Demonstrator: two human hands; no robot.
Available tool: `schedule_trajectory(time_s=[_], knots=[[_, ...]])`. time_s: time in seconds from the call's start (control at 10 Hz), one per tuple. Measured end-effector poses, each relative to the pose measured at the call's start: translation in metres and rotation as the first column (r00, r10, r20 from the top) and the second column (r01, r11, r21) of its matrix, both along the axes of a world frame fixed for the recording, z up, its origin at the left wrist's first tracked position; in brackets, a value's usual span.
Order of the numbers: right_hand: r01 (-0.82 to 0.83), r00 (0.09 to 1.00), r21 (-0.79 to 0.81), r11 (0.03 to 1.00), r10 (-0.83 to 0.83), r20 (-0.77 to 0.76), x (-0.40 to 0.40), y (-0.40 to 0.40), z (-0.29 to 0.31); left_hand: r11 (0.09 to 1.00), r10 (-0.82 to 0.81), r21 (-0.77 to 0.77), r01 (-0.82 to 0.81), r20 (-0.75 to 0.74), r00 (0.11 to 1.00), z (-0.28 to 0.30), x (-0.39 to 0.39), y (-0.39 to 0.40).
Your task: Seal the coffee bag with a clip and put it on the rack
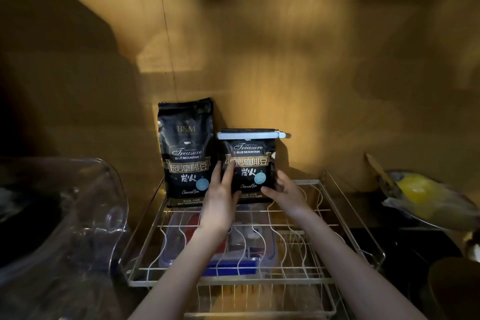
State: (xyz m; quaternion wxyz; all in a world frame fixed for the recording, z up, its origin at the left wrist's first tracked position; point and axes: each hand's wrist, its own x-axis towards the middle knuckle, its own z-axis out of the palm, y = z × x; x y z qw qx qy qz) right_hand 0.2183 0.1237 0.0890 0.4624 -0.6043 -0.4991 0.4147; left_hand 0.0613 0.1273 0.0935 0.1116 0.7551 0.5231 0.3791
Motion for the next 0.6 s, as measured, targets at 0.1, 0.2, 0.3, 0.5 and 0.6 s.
schedule_trajectory(time_s=[0.1,0.2,0.3,0.5,0.6], knots=[[-0.007,1.000,0.022,1.000,0.008,-0.017,0.000,0.004,-0.003,1.000,0.024,0.017,-0.022,-0.098,0.995,-0.006,0.003,0.003],[0.041,0.999,0.036,0.999,-0.040,-0.017,-0.003,0.002,-0.007,0.999,0.032,0.028,-0.028,-0.143,0.989,-0.010,0.006,0.005],[0.060,0.996,0.064,0.996,-0.064,0.067,-0.008,-0.001,-0.004,0.999,0.046,-0.006,-0.047,-0.151,0.988,-0.004,0.010,0.001],[0.046,0.980,0.206,0.978,-0.085,0.182,-0.011,-0.029,0.056,0.998,-0.020,-0.057,0.017,-0.048,0.999,0.049,-0.002,-0.015],[0.058,0.977,0.416,0.908,-0.138,0.164,-0.007,-0.056,0.108,0.995,-0.015,-0.096,0.009,-0.067,0.998,0.092,-0.014,-0.015]])
